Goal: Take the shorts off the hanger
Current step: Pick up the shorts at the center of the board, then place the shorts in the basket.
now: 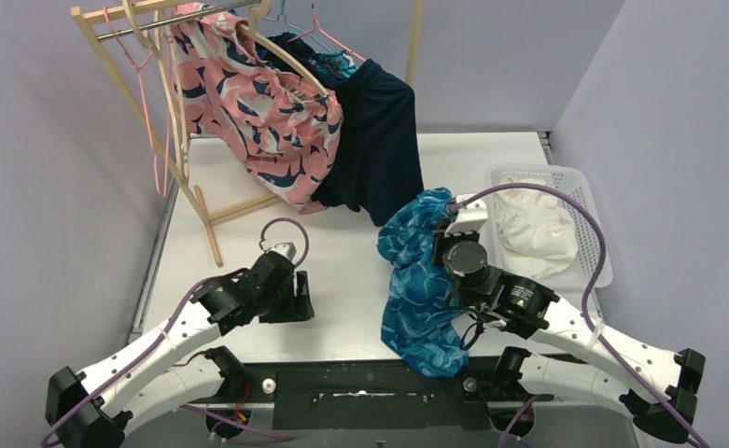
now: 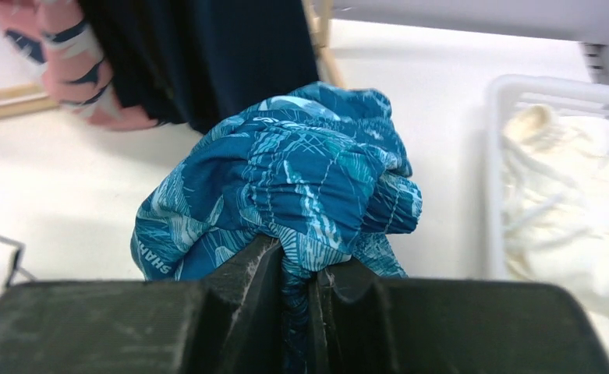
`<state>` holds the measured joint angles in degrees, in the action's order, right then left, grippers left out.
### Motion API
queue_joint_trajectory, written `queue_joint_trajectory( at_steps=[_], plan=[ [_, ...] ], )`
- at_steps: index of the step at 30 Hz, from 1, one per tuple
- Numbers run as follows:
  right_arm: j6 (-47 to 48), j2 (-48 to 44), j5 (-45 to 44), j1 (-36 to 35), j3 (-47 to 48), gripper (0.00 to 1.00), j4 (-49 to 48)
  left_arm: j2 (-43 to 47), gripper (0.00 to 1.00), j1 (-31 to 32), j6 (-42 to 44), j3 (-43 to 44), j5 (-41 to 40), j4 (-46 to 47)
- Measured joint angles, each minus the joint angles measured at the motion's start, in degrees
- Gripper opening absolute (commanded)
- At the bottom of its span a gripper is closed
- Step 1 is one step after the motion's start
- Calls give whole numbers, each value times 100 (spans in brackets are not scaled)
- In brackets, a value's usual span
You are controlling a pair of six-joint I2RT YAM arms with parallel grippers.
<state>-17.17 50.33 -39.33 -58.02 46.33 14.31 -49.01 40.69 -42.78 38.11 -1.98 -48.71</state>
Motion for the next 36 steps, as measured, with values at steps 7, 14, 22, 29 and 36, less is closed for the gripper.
queue_joint_trajectory(
  at_steps=[7,14,22,29,36],
  plan=[
    [323,-297,-807,122,1051,0,892,-299,65,776,-304,109,-905,553],
    [1353,531,-1167,907,3112,0,1270,-820,67,787,437,693,-1193,1027],
    [1781,1965,-227,3049,5342,0,1923,-953,69,798,1003,800,-1191,1126],
    [2286,3143,155,4068,7619,0,2162,-260,72,798,1128,538,-1174,1257],
    [2288,3331,614,5283,7547,0,2341,195,72,798,1156,24,-1172,1434]
  ],
)
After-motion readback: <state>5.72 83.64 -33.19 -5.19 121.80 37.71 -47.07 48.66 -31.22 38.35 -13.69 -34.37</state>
